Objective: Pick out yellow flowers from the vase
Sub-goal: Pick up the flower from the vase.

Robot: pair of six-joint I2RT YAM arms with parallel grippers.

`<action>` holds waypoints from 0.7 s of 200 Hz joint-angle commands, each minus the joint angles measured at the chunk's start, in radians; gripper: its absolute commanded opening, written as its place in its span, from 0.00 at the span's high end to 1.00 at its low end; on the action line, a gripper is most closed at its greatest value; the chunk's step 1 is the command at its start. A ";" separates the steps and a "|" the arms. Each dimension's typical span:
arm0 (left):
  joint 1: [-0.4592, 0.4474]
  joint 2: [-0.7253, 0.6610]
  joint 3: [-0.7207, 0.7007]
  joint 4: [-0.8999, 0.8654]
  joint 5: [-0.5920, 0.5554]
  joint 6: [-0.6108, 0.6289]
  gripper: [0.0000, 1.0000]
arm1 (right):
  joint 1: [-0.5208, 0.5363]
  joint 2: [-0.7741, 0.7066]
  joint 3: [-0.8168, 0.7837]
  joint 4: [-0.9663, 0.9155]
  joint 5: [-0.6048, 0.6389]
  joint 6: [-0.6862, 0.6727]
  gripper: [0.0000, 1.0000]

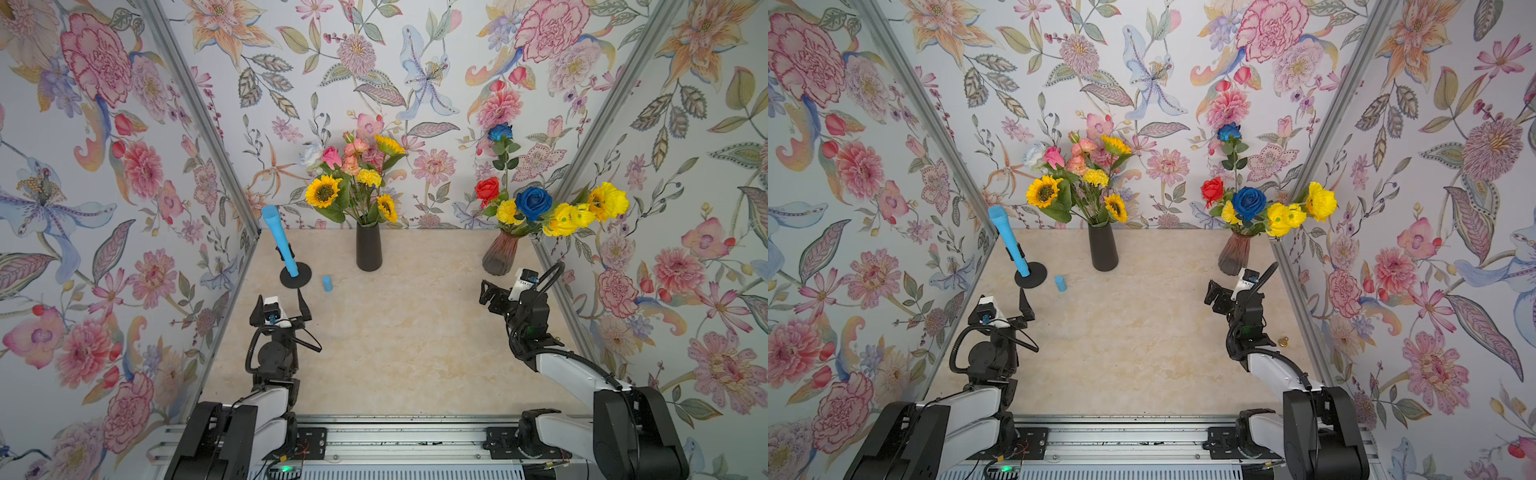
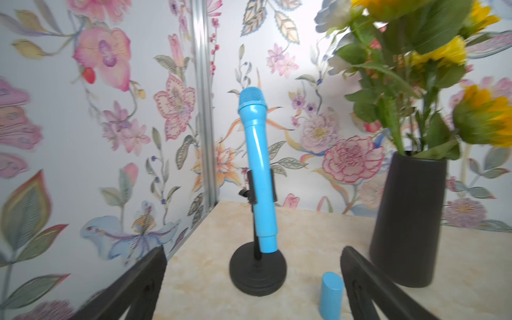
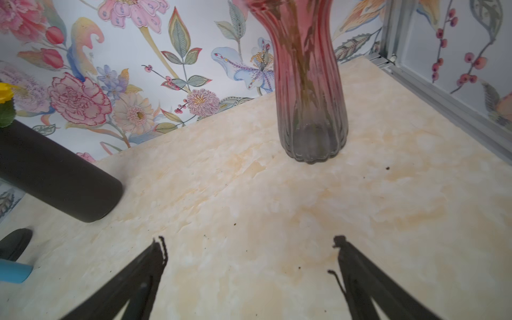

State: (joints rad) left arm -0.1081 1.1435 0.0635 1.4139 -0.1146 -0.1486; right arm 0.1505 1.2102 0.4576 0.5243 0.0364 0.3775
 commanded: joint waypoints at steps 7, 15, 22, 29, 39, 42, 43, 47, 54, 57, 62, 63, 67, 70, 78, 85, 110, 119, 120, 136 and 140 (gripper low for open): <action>-0.031 0.053 0.084 0.064 0.395 -0.146 0.00 | 0.033 0.006 0.039 -0.021 -0.008 -0.026 0.00; -0.050 0.075 0.091 0.109 0.405 -0.158 0.00 | 0.039 0.009 0.041 -0.012 -0.024 -0.028 0.00; -0.066 0.096 0.115 0.142 0.410 -0.156 0.00 | 0.045 0.013 0.042 -0.006 -0.037 -0.031 0.00; -0.079 0.123 0.144 0.167 0.427 -0.144 0.00 | 0.052 0.020 0.046 -0.002 -0.048 -0.037 0.00; -0.087 0.165 0.199 0.177 0.463 -0.145 0.00 | 0.067 0.033 0.057 -0.002 -0.063 -0.048 0.00; -0.088 0.178 0.218 0.176 0.472 -0.149 0.00 | 0.071 0.039 0.061 -0.003 -0.067 -0.051 0.00; -0.087 0.181 0.225 0.177 0.475 -0.150 0.00 | 0.073 0.041 0.062 -0.004 -0.069 -0.052 0.00; -0.089 0.196 0.251 0.175 0.488 -0.152 0.00 | 0.078 0.047 0.066 -0.005 -0.077 -0.057 0.00; -0.095 0.223 0.294 0.176 0.493 -0.149 0.00 | 0.090 0.060 0.078 -0.010 -0.090 -0.066 0.00; -0.098 0.232 0.307 0.176 0.486 -0.147 0.00 | 0.095 0.067 0.082 -0.013 -0.094 -0.069 0.00; -0.104 0.254 0.336 0.181 0.470 -0.140 0.00 | 0.105 0.076 0.089 -0.014 -0.102 -0.075 0.00; -0.104 0.258 0.343 0.182 0.467 -0.138 0.00 | 0.107 0.078 0.091 -0.014 -0.103 -0.077 0.00; -0.107 0.277 0.368 0.187 0.461 -0.129 0.00 | 0.114 0.087 0.098 -0.016 -0.108 -0.084 0.00; -0.109 0.293 0.386 0.191 0.460 -0.124 0.00 | 0.120 0.091 0.102 -0.019 -0.111 -0.090 0.00; -0.110 0.338 0.443 0.189 0.461 -0.116 0.00 | 0.135 0.103 0.115 -0.027 -0.111 -0.101 0.00; -0.110 0.381 0.498 0.182 0.468 -0.111 0.00 | 0.143 0.110 0.123 -0.034 -0.112 -0.109 0.00; -0.124 0.534 0.683 0.134 0.483 -0.083 0.00 | 0.161 0.118 0.133 -0.041 -0.114 -0.124 0.00; -0.129 0.576 0.736 0.115 0.479 -0.070 0.00 | 0.161 0.118 0.133 -0.040 -0.115 -0.126 0.00; -0.129 0.582 0.740 0.114 0.479 -0.070 0.00 | 0.161 0.118 0.133 -0.040 -0.116 -0.126 0.00; -0.134 0.662 0.821 0.102 0.451 -0.086 0.00 | 0.161 0.117 0.134 -0.032 -0.117 -0.126 0.00; -0.133 0.681 0.841 0.101 0.444 -0.091 0.00 | 0.162 0.117 0.134 -0.032 -0.119 -0.127 0.00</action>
State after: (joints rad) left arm -0.2298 1.7393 0.8051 1.5211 0.3367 -0.2398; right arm 0.3092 1.3243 0.5686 0.4961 -0.0715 0.2718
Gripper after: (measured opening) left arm 0.996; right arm 0.995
